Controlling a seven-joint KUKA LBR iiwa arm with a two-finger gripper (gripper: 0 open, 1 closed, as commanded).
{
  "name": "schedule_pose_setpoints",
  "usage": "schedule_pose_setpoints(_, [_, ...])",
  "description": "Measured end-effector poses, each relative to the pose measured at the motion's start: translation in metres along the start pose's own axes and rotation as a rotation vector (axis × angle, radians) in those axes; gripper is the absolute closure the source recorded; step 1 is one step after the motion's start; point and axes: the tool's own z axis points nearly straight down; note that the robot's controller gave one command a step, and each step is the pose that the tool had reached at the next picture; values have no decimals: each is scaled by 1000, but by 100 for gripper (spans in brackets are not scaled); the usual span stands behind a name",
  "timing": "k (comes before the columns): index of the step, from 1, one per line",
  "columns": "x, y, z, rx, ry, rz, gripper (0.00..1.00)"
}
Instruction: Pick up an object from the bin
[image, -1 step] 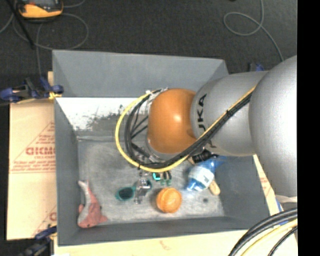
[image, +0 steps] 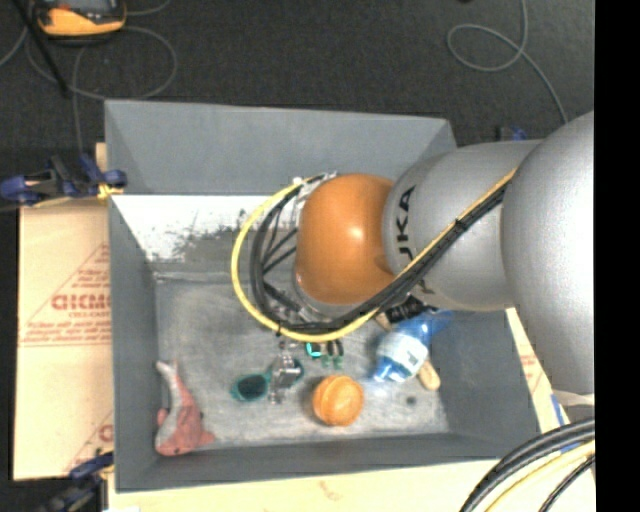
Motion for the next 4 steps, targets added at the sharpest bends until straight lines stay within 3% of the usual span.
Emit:
schedule_pose_setpoints(1, [-14,2,64,-2,-5,3,100])
schedule_pose_setpoints(3, [-13,2,60,-1,-3,-2,100])
schedule_pose_setpoints(4, [-26,-10,26,2,-6,-247,100])
